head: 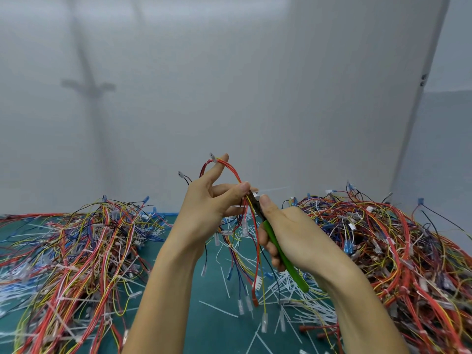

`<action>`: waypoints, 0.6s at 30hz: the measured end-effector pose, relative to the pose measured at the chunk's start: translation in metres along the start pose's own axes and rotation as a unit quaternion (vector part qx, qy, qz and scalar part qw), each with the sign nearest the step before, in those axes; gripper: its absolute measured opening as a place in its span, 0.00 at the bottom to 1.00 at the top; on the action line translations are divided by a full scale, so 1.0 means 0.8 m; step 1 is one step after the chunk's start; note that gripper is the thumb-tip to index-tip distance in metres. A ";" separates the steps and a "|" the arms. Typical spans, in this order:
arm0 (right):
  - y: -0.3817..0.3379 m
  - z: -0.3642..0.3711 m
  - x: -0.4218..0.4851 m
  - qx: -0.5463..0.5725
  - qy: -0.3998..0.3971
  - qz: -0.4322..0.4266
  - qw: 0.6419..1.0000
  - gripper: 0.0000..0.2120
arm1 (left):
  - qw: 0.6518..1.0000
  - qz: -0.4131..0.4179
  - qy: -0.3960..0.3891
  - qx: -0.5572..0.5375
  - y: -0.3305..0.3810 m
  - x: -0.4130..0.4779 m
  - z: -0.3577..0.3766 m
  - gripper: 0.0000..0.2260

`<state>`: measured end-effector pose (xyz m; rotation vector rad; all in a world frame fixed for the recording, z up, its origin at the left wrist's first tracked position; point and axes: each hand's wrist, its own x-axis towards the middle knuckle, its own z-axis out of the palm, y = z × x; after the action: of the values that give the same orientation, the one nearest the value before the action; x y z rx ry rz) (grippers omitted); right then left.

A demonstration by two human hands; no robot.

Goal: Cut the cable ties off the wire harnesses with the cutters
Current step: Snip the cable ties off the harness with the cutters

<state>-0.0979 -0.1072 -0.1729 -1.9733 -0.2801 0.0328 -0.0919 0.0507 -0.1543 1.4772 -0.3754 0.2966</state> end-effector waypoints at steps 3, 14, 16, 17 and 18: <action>0.002 0.002 0.002 -0.006 0.008 -0.016 1.000 0.35 | 1.000 0.001 0.000 0.002 -0.001 0.000 0.000 0.32; 0.010 -0.010 0.004 -0.100 0.051 -0.018 0.994 0.35 | 0.990 -0.076 0.112 0.032 -0.008 0.007 -0.019 0.11; 0.022 -0.011 0.008 -0.223 0.048 0.000 0.974 0.33 | 0.989 -0.088 0.107 0.041 -0.010 0.006 -0.024 0.06; 0.032 -0.010 0.011 -0.273 0.038 0.016 0.961 0.31 | 0.990 -0.090 0.100 0.041 -0.010 0.006 -0.026 0.05; 0.043 -0.007 0.015 -0.314 0.025 0.038 0.948 0.28 | 0.991 -0.091 0.093 0.042 -0.010 0.005 -0.027 0.06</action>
<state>-0.0792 -0.1228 -0.2010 -2.6157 -0.1932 -0.0668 -0.0838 0.0714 -0.1611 1.5403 -0.0796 0.3041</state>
